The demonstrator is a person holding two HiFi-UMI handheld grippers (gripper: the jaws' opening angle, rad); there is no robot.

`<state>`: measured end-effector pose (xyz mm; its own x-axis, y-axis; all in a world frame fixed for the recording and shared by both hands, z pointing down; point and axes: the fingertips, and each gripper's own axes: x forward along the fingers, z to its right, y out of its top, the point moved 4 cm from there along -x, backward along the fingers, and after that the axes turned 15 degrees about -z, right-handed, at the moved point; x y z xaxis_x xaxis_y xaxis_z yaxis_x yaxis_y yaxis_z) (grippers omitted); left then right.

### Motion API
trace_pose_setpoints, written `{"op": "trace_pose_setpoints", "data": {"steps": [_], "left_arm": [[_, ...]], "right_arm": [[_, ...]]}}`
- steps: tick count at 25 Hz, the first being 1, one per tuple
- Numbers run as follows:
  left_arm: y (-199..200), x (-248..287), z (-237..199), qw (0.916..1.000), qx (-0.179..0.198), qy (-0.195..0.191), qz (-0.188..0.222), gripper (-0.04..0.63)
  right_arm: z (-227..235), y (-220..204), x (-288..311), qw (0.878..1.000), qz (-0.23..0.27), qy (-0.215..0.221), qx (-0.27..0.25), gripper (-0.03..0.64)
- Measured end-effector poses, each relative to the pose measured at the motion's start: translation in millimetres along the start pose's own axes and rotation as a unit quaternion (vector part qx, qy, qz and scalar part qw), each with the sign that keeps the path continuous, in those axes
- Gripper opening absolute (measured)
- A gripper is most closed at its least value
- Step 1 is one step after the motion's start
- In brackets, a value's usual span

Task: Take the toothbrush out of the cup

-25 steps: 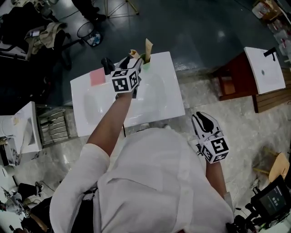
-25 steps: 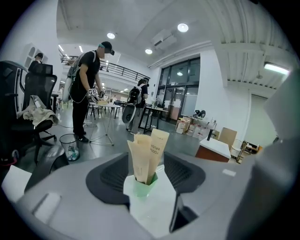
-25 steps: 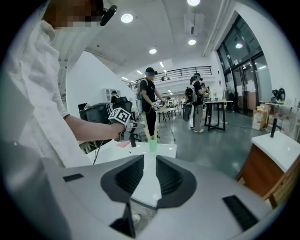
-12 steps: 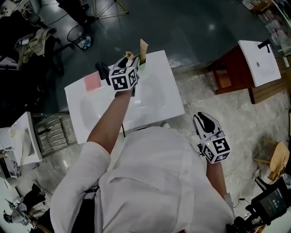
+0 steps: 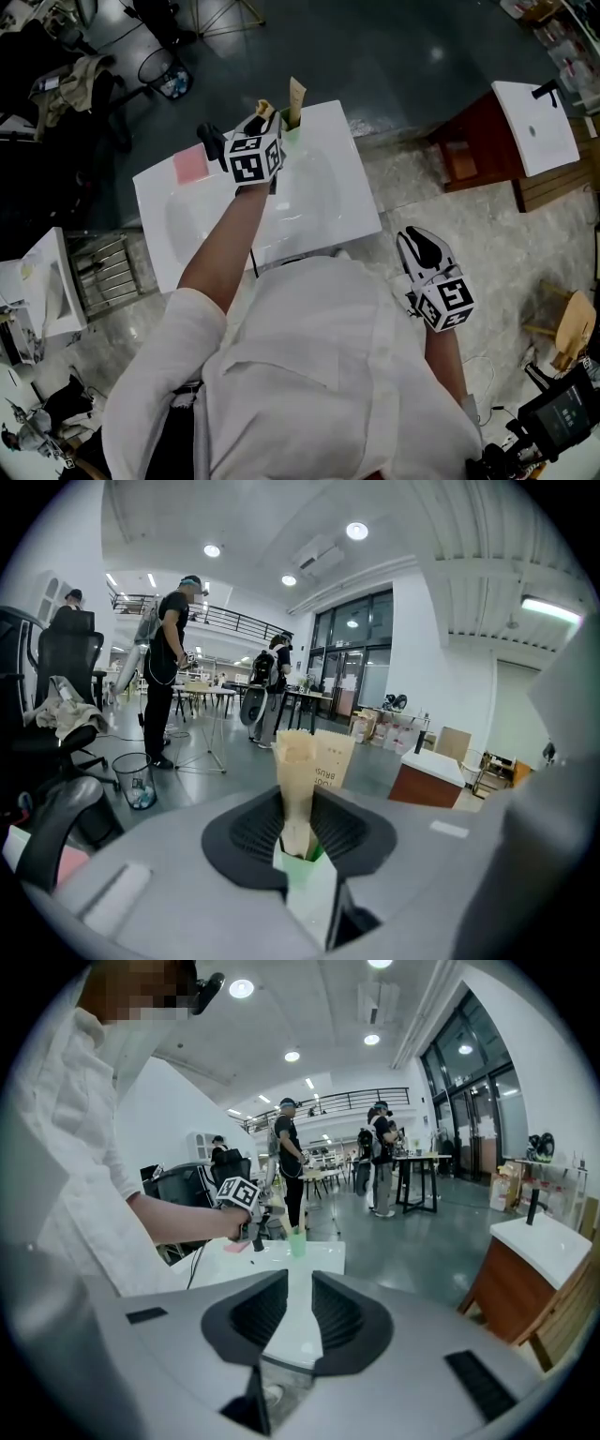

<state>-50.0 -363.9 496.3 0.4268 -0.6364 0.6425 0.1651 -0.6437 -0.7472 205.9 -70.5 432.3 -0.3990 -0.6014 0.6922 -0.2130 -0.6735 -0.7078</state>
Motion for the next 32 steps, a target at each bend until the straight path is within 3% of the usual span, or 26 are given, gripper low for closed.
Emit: {"op": "trace_pose_setpoints", "data": {"steps": [15,32], "left_arm": [[18,-41,-1,0.9989,0.000,0.001,0.046,0.084],[37,-121,17,0.9934,0.015,0.010,0.113,0.082]], "right_arm": [[-8,-5,-2,1.000,0.005,0.014,-0.008,0.066],[-9,4,1,0.996,0.015,0.068,-0.047,0.066]]}}
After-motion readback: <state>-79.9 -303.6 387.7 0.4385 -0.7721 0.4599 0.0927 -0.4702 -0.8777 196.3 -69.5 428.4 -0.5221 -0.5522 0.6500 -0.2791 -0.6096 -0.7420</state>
